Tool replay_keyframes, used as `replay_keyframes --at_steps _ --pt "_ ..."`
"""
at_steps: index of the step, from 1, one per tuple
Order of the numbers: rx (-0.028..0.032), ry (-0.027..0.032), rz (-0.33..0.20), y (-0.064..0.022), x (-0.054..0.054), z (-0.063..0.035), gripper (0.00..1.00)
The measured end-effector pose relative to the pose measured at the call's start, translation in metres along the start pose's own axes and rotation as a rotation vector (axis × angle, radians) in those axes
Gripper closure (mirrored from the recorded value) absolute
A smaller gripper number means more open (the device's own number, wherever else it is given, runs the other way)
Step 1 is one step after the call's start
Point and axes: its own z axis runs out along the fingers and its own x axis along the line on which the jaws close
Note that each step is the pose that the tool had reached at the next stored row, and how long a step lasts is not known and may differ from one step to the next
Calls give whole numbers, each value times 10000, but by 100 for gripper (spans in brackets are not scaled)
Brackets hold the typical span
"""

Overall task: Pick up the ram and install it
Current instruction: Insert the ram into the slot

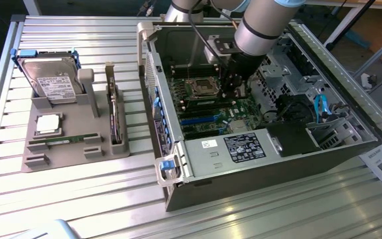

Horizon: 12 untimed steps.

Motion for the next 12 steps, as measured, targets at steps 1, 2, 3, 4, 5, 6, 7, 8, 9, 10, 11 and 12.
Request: replay_keyframes --at_steps 1,2,3,4,5,6,7,8,9,10,11,12 --pt "15 1 -5 5 0 0 88" --pt "32 1 -8 10 0 0 88" --pt "47 1 -12 15 0 0 88" --pt "48 2 -12 15 0 0 88" --pt "48 2 -12 15 0 0 88" --pt "51 2 -12 15 0 0 88" --pt "70 2 -13 15 0 0 88" --pt "98 2 -15 15 0 1 88" --pt "124 2 -18 15 0 1 88" --pt "138 2 -20 14 0 1 88" --pt "139 2 -20 15 0 1 88" --pt "140 2 -19 15 0 1 88"
